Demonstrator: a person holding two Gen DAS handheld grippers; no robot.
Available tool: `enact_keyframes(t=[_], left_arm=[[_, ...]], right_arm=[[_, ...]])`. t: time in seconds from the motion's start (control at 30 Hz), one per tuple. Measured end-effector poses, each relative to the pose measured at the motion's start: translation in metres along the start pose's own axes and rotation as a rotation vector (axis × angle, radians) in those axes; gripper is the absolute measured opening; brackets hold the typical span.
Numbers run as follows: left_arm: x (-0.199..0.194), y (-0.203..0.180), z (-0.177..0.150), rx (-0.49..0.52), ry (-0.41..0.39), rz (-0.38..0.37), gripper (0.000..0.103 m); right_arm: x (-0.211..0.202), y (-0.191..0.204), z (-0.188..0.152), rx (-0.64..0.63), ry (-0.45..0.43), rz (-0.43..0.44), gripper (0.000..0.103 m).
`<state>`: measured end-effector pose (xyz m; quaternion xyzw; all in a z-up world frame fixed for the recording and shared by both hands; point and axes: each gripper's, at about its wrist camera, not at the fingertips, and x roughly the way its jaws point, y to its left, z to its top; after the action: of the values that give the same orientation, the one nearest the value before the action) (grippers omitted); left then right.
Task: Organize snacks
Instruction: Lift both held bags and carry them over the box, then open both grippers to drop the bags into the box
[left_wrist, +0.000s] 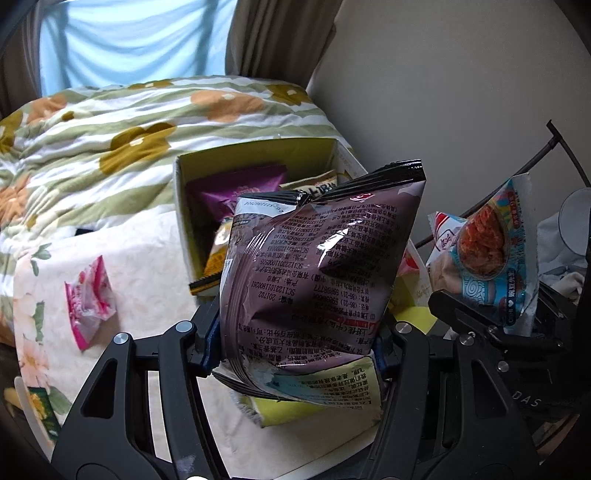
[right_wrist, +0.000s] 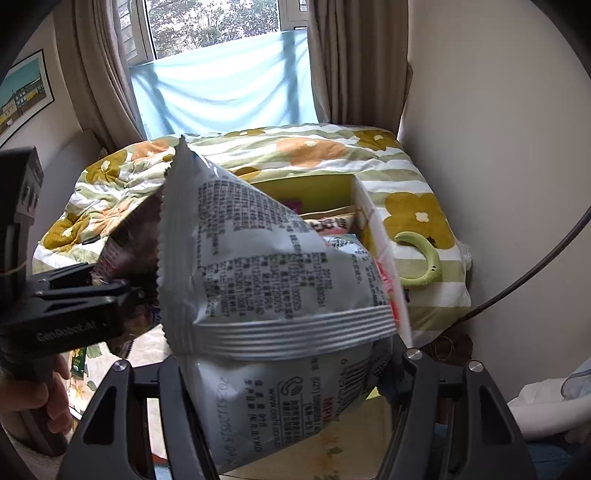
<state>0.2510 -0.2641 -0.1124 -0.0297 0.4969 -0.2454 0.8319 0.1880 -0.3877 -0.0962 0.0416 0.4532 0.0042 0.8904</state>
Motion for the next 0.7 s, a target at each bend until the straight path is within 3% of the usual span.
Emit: enact_keyframes(t=[0.07,0.1,0.13,0.37,0.7], left_arm=[[0.011,-0.007,-0.003,-0.009,0.009,0.028,0.08],[0.014,-0.008,-0.006,-0.015,0.007,0.044,0.099],[0.014,-0.01,-0.009,-0.024,-0.006,0.052,0.102],[-0.008,0.01,-0.032,-0.088,-0.041,0.092,0.102],[-0.042,0.038,-0.051,-0.164,-0.088,0.121,0.102]], right_arm=[[-0.001,-0.01,-0.001,-0.003,0.002,0.0,0.061],[-0.001,-0.015,-0.002,-0.005,0.004,0.002,0.061],[-0.001,-0.019,-0.003,-0.006,0.006,0.003,0.061],[0.007,-0.035,-0.01,-0.017,0.032,0.03,0.061],[0.02,-0.025,-0.005,-0.009,0.065,0.066,0.063]])
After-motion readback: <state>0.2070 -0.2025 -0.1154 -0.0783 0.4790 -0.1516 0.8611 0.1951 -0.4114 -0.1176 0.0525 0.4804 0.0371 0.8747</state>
